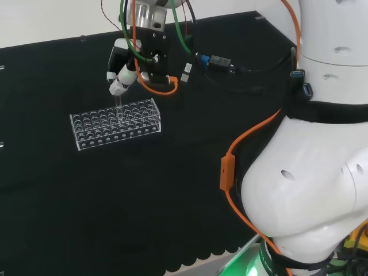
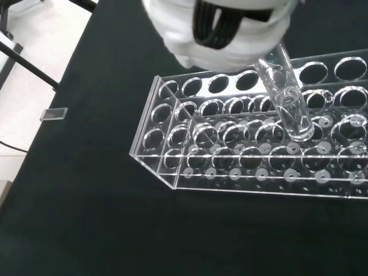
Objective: Put the test tube back in the rack.
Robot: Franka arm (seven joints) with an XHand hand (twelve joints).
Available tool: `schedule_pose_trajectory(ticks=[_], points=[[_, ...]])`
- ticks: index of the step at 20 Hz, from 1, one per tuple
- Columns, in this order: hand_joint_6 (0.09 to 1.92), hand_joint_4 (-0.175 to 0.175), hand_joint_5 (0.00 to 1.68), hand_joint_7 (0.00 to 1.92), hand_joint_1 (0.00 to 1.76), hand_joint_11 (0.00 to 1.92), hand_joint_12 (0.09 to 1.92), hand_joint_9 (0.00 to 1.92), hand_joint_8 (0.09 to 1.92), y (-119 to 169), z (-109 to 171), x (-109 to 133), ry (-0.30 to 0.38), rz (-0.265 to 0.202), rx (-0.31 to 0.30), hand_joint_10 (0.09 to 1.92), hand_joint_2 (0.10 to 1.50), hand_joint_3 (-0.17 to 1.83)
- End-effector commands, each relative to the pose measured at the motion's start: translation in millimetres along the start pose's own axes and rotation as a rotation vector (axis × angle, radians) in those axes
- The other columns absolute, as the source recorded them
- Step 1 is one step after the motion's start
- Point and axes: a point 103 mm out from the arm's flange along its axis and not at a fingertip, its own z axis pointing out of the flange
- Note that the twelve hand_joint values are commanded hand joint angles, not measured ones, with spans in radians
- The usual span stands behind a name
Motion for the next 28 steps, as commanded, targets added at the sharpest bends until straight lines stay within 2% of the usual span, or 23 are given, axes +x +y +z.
schedule_pose_trajectory(ticks=[1,22,28], points=[[0.76,-0.175,1.17,1.23,1.30,0.71,1.27,1.11,0.73,3.7,4.6,-0.5,-0.006,-0.009,0.002,0.61,0.75,0.53],[0.76,-0.175,1.18,1.23,1.30,0.71,1.27,1.12,0.73,4.0,15.0,-2.5,0.005,-0.024,0.032,0.61,0.75,0.54],[0.76,-0.175,1.18,1.23,1.30,0.71,1.27,1.12,0.73,6.5,20.7,-3.6,0.007,-0.013,0.040,0.61,0.75,0.54]])
